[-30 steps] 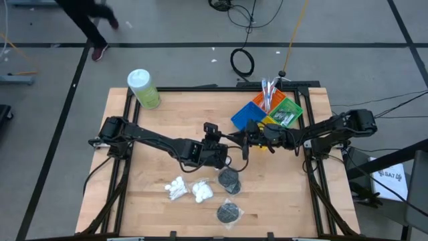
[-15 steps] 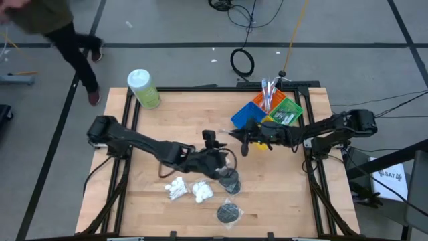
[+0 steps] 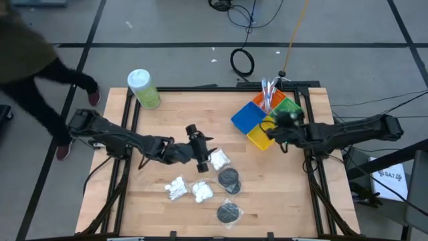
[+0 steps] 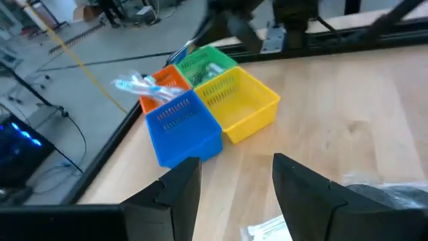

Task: Pick & Place Travel size toiletries
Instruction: Put the nail cutter into the green bin, then put the cotton pack into the blue bin

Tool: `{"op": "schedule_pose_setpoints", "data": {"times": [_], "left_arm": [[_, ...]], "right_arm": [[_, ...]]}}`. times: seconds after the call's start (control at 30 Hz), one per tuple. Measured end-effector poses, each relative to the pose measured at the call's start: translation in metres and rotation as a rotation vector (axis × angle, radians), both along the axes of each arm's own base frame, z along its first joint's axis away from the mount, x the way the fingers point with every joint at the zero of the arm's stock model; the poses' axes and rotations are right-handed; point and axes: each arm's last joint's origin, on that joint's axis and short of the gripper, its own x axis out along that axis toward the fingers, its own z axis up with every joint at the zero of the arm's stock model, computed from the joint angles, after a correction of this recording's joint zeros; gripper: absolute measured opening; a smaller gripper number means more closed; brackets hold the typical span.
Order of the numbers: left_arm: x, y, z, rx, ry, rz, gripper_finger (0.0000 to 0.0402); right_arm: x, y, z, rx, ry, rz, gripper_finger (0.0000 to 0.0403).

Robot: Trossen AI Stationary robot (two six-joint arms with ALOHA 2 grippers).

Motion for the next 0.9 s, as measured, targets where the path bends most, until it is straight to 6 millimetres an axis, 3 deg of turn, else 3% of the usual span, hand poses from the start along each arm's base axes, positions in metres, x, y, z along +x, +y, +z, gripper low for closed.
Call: {"op": "schedule_pose_setpoints", "data": {"times": [0.13, 0.23, 0.7, 0.9], "left_arm": [[-0.006, 0.013, -0.017, -0.079, -0.109, 0.017, 0.0184], [-0.006, 0.019, -0.022, -0.111, -0.144, 0.026, 0.0184], [-0.005, 0.026, -0.025, -0.137, -0.121, 0.020, 0.0184], [-0.006, 0.026, -0.026, -0.143, -0.108, 0.025, 0.0184]], "right_arm": [[-0.031, -0.005, -0.010, 0.107, 0.056, -0.194, 0.0005], [-0.043, -0.008, -0.015, 0.165, 0.091, -0.294, 0.0005], [-0.039, -0.025, -0.015, 0.181, 0.083, -0.368, 0.0023], [-0.030, -0.032, -0.012, 0.165, 0.059, -0.326, 0.0087]]}}
